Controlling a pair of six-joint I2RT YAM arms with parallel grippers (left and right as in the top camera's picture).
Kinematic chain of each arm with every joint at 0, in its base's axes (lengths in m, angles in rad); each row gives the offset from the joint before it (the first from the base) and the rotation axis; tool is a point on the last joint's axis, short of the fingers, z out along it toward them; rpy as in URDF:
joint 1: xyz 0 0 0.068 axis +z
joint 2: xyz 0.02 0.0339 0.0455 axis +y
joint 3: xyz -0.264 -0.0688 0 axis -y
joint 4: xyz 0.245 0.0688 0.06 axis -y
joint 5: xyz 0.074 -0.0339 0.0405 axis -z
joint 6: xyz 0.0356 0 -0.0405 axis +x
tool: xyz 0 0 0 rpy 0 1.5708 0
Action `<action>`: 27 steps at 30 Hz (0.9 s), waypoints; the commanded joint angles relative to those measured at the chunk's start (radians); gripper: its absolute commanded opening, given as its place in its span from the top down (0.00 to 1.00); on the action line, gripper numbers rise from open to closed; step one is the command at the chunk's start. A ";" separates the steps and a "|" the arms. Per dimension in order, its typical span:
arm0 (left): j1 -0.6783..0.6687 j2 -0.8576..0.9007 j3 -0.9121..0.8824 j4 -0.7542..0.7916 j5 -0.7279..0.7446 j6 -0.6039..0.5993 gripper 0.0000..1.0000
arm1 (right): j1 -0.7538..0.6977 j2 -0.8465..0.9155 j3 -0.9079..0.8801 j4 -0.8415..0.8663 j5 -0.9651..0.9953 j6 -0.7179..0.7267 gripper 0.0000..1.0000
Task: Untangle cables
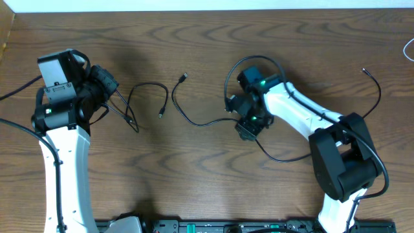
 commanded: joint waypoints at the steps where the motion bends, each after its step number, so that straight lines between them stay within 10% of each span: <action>1: -0.004 0.000 0.022 -0.007 0.017 -0.002 0.92 | 0.025 0.008 -0.024 0.109 0.121 0.061 0.42; 17: -0.009 0.007 0.022 -0.011 0.014 -0.003 0.92 | 0.039 0.020 -0.037 0.222 0.000 -0.111 0.39; 27: -0.044 0.053 0.022 -0.004 0.014 -0.003 0.93 | 0.040 0.057 -0.035 0.223 -0.002 -0.130 0.54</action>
